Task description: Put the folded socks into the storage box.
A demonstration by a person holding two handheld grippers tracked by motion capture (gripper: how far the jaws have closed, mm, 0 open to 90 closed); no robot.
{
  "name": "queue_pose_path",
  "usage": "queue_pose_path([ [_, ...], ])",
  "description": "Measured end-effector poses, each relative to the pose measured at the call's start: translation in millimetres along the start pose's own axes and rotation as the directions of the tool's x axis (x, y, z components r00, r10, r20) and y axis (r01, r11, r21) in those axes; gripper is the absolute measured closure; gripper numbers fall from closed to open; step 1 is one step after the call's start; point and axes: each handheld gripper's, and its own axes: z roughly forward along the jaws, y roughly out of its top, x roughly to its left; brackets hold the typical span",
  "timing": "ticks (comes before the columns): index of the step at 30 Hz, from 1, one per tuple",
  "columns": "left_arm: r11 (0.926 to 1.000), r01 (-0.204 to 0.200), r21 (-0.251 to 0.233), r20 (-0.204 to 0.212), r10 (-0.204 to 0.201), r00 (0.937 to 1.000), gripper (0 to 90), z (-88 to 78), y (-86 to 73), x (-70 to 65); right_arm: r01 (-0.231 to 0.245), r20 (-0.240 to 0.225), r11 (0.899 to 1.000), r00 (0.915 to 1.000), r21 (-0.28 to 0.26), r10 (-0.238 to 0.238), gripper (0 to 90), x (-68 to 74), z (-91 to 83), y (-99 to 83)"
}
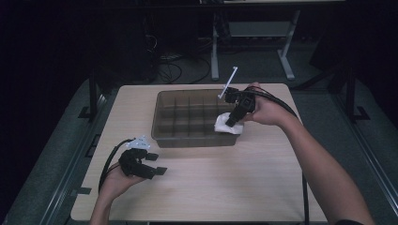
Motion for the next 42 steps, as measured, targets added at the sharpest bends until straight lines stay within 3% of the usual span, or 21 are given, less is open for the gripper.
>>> queue_pose_path([
  [14,0.9999,0.011,-0.001,-0.003,-0.011,0.9999,30.2,0.3,-1.9,2.5,-0.013,-0.031,0.999,0.9994,0.042,0.014,71.7,-24.7,27.3,5.2],
  [27,0.9995,0.030,0.001,0.001,-0.030,0.9995,29.6,-0.7,-7.4,9.7,-0.022,-0.022,0.996,0.9995,0.084,0.024,71.8,-38.8,51.8,9.7],
  [42,0.9989,0.043,-0.021,-0.006,-0.043,0.9991,29.7,-9.4,-9.4,10.9,0.004,0.003,0.982,1.0000,0.186,-0.004,73.0,-35.5,78.1,17.2],
])
